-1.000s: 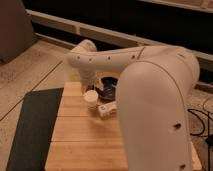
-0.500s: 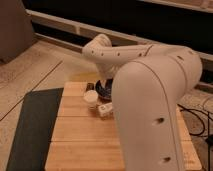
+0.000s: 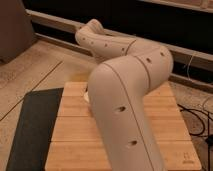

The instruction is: Move the arm in a circular motion

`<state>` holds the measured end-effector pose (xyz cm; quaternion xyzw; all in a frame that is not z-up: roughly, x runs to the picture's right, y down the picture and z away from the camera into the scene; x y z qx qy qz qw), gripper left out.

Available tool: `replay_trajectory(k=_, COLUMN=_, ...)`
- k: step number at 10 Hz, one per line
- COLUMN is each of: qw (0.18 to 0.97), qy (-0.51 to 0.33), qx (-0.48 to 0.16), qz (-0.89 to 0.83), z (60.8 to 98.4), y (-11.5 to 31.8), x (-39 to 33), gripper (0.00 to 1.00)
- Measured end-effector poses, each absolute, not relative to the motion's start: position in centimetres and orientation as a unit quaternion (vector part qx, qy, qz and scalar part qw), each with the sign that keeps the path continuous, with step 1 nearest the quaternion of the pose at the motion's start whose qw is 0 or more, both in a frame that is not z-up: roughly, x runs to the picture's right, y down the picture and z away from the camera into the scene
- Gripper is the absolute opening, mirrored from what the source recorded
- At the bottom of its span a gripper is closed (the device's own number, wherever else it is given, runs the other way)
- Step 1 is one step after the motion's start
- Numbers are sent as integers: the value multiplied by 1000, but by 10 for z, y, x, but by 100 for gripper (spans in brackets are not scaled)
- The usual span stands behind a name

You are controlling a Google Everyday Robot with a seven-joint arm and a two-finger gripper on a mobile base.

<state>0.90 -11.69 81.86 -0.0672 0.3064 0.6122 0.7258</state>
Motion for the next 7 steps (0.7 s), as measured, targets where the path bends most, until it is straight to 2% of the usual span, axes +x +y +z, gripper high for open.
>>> replay_trajectory(k=3, qw=786, qy=244, qx=-102, qz=559, z=823, y=-133, x=-82, gripper=65)
replay_trajectory(k=5, qw=817, qy=205, qx=-134, qz=522, z=816, y=-125, x=-134, gripper=65)
replay_trajectory(k=7, qw=823, qy=197, qx=-141, qz=513, z=814, y=-121, x=-145, gripper=65)
